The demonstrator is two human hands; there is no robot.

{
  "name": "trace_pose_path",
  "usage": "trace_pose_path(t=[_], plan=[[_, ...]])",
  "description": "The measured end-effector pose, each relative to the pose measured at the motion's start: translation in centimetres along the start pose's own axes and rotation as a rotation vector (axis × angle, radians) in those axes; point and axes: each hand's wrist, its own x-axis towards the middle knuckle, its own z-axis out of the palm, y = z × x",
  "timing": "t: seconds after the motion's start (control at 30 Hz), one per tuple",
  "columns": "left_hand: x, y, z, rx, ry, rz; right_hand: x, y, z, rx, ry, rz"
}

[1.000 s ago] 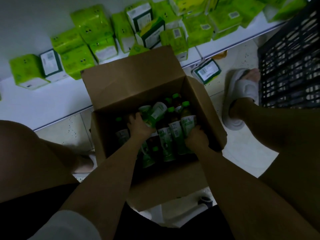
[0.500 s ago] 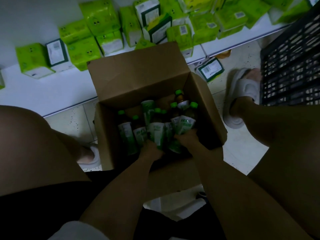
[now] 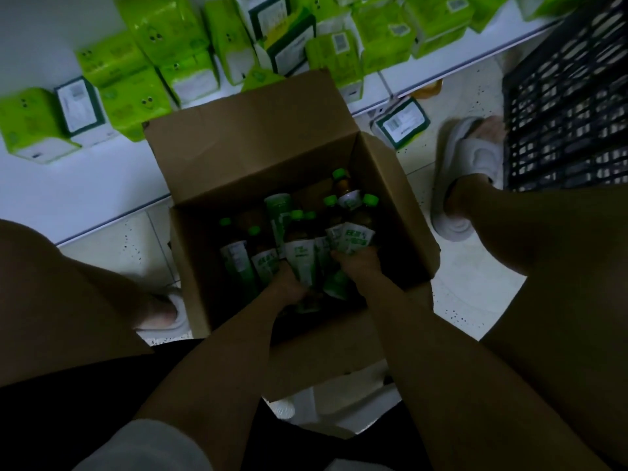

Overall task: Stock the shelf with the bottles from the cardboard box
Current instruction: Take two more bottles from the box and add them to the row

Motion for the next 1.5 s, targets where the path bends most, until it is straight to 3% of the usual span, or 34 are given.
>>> trace_pose_path(t=[0.17,0.47,0.67,0.77,0.9,1.03,1.3,1.5], plan=[[-1.9,0.0,-1.8,-0.236,-0.149,-0.025,-1.5,-1.3,-1.6,-0.052,-0.109,-0.037],[-6.2,-1.5,-6.5,-0.596,-0.027,0.082,-9.6,-4.3,-3.7,0.175,-0.204,-0.209],[-11.2,0.4,-9.9,-0.819,0.028,0.320,-14.9,-7.9,-2.9,0.249,-0.209,-0.481],[-14.2,2.6,-12.0,-0.833,0.046,0.520,-17.8,-10.6,-3.0,0.276,-0.180,-0.673],[-19.9,5.5,-15.6,-0.831,0.000,0.818,-22.3,-14.0,-4.4,0.298,-0.304,-0.892],[-26.1,7.9,-18.8,-0.957,-0.015,0.964,-27.6,-17.5,-5.7,0.451,-0.405,-0.984],[-36.0,10.9,-25.1,-0.848,0.149,1.139,-38.2,-24.0,-6.7,0.541,-0.593,-1.103],[-41.3,12.7,-31.3,-0.709,0.523,1.251,-44.0,-29.3,-6.6,0.483,-0.552,-1.269]])
